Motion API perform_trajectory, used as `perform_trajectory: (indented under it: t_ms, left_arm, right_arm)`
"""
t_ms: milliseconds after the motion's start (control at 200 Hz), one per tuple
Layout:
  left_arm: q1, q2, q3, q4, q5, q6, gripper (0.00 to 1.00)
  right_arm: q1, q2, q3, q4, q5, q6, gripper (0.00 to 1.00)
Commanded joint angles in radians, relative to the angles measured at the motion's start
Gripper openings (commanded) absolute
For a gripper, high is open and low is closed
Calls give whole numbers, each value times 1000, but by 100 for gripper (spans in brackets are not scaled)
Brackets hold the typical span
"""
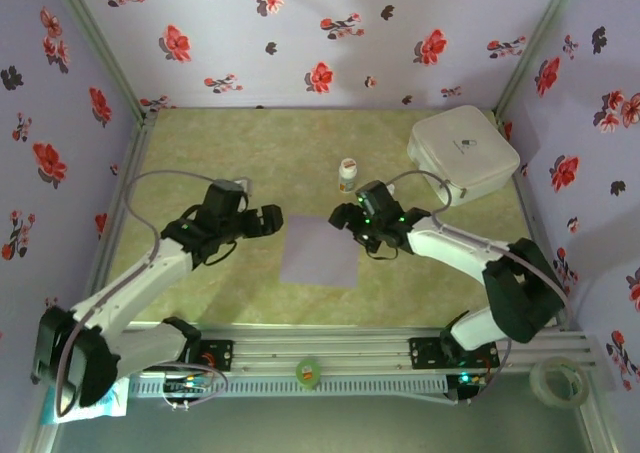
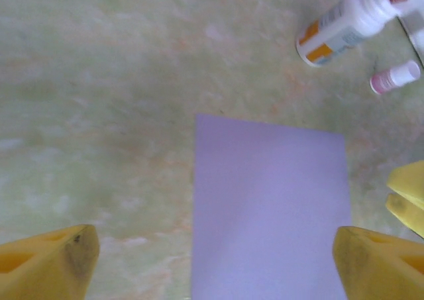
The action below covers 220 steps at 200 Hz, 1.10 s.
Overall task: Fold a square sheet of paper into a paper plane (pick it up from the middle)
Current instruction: Move the square sheet of paper to the center of the table, then first fold the square sheet of paper in half at the center of the table.
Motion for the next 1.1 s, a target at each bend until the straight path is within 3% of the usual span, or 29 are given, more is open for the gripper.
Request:
perform_trajectory:
  t_ms: [0,180,420,615,730,1095]
  left_arm:
    - [-60,112,85,-76,50,-37,88]
    - [-171,343,277,-237,-8,-69,81]
    - [-291,583,508,-417,-80,-145,80]
    - [-330,696,632,-511,-81,-215,81]
    - [-336,732,606,-445,-94,-244,81]
    - [-330,850,696,-482,-131,-238,81]
  right_arm:
    - [-41,-86,-10,-120,36,-105,84]
    - [-141,-218,-74,-172,132,-143,86]
    - [-214,-373,-144,-135,176,-204,88]
    - [-290,-419,-153,-215,64,-241,93]
    - [-296,-421,-195,-163,5,-272,93]
    - [-297,-356,-206,-125,-178,-317,99]
